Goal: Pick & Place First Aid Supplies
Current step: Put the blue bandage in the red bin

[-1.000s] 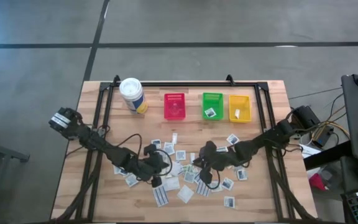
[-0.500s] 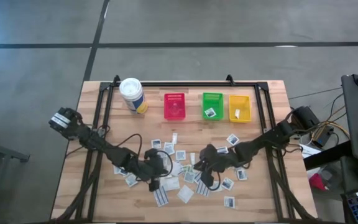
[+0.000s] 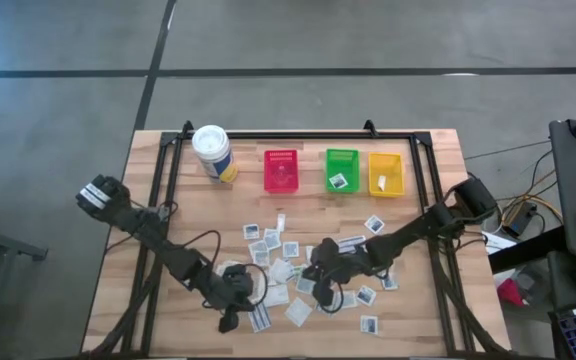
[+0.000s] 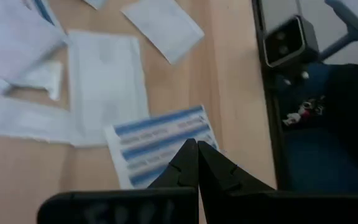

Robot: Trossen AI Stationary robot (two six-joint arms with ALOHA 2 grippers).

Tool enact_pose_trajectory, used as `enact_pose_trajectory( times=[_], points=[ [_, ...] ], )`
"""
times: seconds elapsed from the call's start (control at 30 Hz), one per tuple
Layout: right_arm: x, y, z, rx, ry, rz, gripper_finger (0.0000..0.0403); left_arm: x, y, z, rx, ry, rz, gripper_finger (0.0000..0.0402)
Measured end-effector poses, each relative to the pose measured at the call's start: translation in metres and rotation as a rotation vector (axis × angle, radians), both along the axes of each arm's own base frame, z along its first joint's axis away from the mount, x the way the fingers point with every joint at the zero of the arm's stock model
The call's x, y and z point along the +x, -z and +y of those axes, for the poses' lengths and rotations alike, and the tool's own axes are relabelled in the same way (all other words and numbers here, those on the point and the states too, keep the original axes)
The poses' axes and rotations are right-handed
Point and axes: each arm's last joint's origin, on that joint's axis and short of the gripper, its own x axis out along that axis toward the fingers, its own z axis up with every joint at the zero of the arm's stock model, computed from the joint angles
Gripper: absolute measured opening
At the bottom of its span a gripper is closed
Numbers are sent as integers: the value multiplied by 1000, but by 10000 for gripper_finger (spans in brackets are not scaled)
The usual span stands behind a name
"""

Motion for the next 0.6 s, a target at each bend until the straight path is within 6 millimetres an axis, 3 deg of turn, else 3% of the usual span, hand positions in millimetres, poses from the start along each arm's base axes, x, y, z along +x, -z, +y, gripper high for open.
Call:
enact_pose_trajectory(
  times=[0.3,0.6],
  points=[
    [11,-12,-1,-2,-1,-41,52,-2,13,-2,-16,-56,34,0],
    [12,-11,-4,-13,1,-32,52,1,30,-6,-4,-55,62,0]
  ],
)
